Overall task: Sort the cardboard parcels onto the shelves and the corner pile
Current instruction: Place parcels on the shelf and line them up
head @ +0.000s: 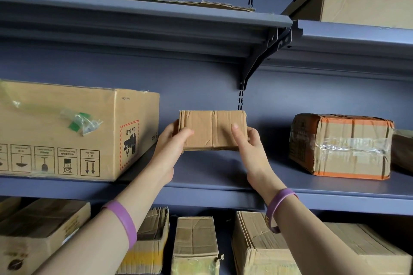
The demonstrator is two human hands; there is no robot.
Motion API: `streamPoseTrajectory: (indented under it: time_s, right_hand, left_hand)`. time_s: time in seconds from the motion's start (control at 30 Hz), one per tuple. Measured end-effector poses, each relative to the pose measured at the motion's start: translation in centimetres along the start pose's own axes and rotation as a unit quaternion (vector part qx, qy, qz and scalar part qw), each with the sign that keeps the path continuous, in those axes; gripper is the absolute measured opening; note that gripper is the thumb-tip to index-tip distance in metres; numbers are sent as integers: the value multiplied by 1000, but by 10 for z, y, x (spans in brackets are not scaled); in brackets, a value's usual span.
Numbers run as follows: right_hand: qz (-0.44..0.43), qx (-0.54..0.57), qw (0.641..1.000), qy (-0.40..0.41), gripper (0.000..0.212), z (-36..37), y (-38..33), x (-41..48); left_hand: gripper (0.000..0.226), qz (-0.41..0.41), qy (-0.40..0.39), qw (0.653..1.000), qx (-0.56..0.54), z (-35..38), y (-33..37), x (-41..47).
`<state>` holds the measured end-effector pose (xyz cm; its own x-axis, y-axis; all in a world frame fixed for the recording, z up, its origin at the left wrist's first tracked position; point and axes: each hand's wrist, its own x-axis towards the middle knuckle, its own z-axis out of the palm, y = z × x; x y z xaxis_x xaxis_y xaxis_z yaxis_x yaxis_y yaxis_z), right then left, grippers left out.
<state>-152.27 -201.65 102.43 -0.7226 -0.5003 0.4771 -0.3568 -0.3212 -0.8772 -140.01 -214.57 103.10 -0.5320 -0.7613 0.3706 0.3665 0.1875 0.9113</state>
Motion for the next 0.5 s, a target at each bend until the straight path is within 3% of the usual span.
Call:
streamPoseTrajectory:
  time_s: [0.2,0.4,0.5]
  right_hand:
    - [-3,-37,999,21,33,1,5,4]
    - [-15,-69,997,8,41,0,8,4]
    - [-21,-79,997,-13,56,2,6,2]
  left_hand:
    - [50,-6,-8,1000,-9,2,5,-2]
    - [30,13,34,999,-38,2,3,-2]
    - [19,42,46,997,-44,1,0,-2]
